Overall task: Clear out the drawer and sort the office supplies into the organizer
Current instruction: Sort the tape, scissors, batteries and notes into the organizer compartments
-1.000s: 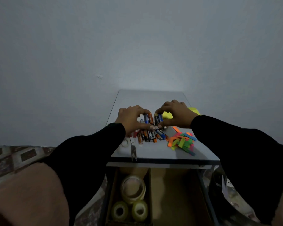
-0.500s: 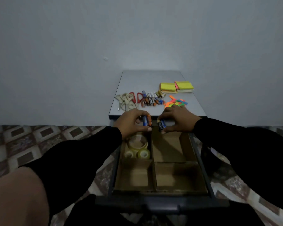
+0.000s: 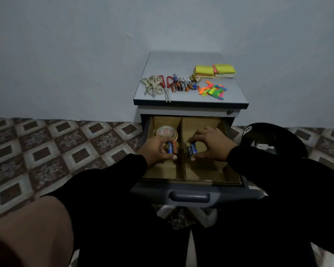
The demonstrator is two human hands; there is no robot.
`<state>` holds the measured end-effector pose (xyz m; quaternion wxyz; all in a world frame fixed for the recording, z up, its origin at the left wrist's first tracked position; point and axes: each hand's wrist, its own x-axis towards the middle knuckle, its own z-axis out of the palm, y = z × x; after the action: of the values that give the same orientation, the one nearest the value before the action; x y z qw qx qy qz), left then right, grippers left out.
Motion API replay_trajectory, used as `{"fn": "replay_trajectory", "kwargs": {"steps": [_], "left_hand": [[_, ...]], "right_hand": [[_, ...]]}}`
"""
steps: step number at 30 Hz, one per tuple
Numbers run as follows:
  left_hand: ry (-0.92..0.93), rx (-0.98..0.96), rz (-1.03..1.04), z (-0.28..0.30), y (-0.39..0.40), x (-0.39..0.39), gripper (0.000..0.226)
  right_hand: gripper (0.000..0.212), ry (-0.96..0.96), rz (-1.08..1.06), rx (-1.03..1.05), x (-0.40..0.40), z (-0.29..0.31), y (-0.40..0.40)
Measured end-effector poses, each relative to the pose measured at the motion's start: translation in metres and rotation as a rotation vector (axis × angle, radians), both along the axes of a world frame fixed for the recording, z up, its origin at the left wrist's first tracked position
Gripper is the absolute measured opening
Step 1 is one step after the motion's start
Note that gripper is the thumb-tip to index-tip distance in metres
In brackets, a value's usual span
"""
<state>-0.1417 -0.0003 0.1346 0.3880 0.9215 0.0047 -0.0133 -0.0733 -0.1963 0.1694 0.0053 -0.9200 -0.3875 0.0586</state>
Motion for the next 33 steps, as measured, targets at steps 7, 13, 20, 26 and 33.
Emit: {"fn": "replay_trajectory", "kwargs": {"steps": [7,13,20,26,33], "left_hand": [[0.126,0.061,-0.002,-0.039,0.003,-0.001,0.06],[0.286,0.032,-0.005,-0.058,-0.002,0.017,0.063],[0.418,0.081,0.006,-0.079,-0.015,0.037,0.066],[0.554,0.016,0.067,-0.089,-0.02,0.046,0.066],[0.629,-0.25,0.18,-0.091,-0.025,0.044,0.063]], "right_hand": [[0.063,0.079,-0.021,-0.003,-0.01,-0.032,-0.003],[0.062,0.086,-0.034,-0.011,-0.003,-0.048,-0.01],[0.061,0.126,-0.065,0.015,0.009,-0.056,-0.02],[0.062,0.165,-0.083,0.047,0.016,-0.064,-0.024],[0.063,0.174,-0.085,0.087,0.018,-0.068,-0.025]]}}
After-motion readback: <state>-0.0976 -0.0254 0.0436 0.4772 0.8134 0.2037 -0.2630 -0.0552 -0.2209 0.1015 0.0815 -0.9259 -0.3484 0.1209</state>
